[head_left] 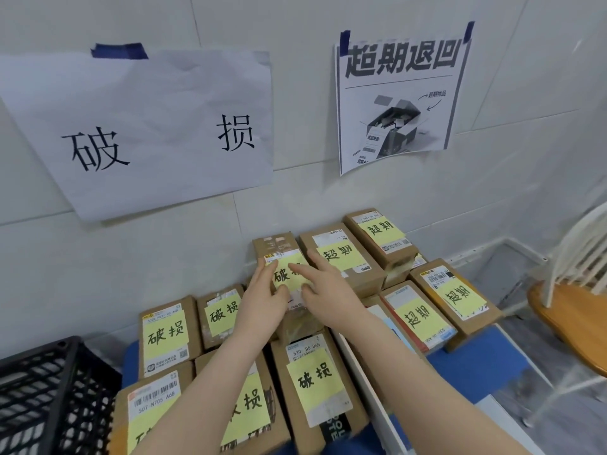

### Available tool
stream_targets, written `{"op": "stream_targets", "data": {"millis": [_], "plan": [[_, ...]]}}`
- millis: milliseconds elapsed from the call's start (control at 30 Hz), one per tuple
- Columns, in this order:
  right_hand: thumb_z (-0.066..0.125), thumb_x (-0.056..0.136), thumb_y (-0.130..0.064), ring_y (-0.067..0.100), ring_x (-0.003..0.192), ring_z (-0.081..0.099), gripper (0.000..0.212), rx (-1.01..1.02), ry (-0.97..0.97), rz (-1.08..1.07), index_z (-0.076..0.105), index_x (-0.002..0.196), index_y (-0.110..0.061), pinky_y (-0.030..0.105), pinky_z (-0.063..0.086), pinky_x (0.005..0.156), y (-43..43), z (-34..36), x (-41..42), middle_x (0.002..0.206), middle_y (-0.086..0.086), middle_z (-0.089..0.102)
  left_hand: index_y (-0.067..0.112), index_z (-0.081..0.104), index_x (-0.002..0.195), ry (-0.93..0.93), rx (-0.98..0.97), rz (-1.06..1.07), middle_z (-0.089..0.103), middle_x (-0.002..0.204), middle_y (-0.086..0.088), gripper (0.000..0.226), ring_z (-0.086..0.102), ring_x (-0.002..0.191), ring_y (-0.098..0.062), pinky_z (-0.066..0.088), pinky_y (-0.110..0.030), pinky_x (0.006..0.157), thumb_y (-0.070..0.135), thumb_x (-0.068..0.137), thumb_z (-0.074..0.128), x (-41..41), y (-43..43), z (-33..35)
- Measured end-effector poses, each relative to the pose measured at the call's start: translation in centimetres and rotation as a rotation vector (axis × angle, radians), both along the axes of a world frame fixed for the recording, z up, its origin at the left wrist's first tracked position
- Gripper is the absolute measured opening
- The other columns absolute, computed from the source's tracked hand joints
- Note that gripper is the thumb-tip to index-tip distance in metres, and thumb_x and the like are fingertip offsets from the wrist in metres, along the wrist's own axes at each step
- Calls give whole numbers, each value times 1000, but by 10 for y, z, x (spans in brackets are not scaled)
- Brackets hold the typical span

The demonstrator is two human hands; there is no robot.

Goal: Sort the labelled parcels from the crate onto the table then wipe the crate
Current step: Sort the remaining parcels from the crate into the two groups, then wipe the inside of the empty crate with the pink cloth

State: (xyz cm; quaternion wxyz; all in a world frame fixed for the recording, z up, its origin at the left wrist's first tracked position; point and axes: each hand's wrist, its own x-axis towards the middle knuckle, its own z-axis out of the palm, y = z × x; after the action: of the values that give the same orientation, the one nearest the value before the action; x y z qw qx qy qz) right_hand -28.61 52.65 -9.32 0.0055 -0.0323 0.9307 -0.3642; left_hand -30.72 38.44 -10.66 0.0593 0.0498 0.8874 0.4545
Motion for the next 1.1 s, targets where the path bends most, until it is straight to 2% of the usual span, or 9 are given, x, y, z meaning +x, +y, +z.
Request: {"op": "stream_targets", "data": {"millis": [67, 167, 267, 367, 500, 633, 833, 933, 1100], "plan": [[41, 98, -13, 15, 147, 14, 51, 50, 69, 15, 42, 144, -35, 32, 30, 112, 9, 11, 15, 161, -8, 11, 38, 29, 149, 31, 41, 13, 6, 161, 16, 57, 34, 137, -7, 34, -24, 95, 21, 96, 43, 6, -9, 8], [43, 99, -13, 14, 139, 32, 50, -2, 134, 1, 43, 141, -39, 28, 34, 111, 20, 23, 49, 159, -15, 14, 41, 26, 148, 30, 37, 91, 11, 160, 16, 59, 47, 131, -14, 44, -24, 85, 19, 96, 42, 28, -31, 21], [46, 99, -15, 1, 137, 31, 46, -98, 176, 27, 47, 136, -44, 6, 27, 103, 20, 19, 89, 155, -23, 18, 40, 26, 148, -6, 107, 173, 42, 148, 10, 59, 63, 95, -9, 51, -18, 70, 17, 97, 43, 68, -51, 28], [47, 99, -19, -3, 125, 43, 45, -157, 143, 72, 48, 128, -53, 11, 35, 96, 11, 0, 124, 150, -30, 23, 39, 29, 147, -84, 167, 247, 58, 113, 17, 56, 57, 67, -4, 48, -12, 57, 18, 98, 43, 119, -66, 19], [49, 98, -15, -13, 125, 38, 51, -211, 19, 116, 45, 121, -60, 14, 42, 94, -3, -34, 165, 144, -37, 23, 39, 34, 144, -204, 119, 260, 46, 142, 12, 51, 57, 113, -12, 50, -34, 96, 19, 98, 44, 191, -88, -19], [50, 98, -14, -6, 126, 41, 51, -217, -114, 144, 42, 117, -61, 20, 41, 101, -13, -72, 199, 141, -37, 22, 40, 43, 132, -393, 99, 296, 54, 128, 9, 43, 61, 70, -9, 53, -28, 65, 15, 98, 47, 244, -112, -56], [50, 97, -12, -12, 129, 33, 49, -190, -237, 215, 45, 123, -54, 21, 40, 103, -16, -111, 228, 137, -38, 26, 32, 55, 124, -460, 149, 489, 50, 128, 12, 36, 61, 100, -8, 53, -39, 91, 9, 97, 48, 301, -135, -73], [50, 96, -7, -19, 118, 39, 50, -170, -251, 253, 47, 118, -51, 7, 37, 93, -21, -126, 233, 129, -32, 40, 40, 58, 106, -466, 159, 574, 58, 115, 19, 40, 65, 94, -20, 55, -39, 86, 3, 94, 48, 324, -131, -77], [49, 94, -8, 1, 112, 54, 42, -16, -448, 353, 54, 114, -45, 10, 39, 90, -48, -155, 252, 121, -16, 55, 44, 61, 96, -542, 144, 589, 66, 102, 24, 43, 66, 82, -4, 54, -34, 87, 3, 88, 49, 365, -130, -93]]}}
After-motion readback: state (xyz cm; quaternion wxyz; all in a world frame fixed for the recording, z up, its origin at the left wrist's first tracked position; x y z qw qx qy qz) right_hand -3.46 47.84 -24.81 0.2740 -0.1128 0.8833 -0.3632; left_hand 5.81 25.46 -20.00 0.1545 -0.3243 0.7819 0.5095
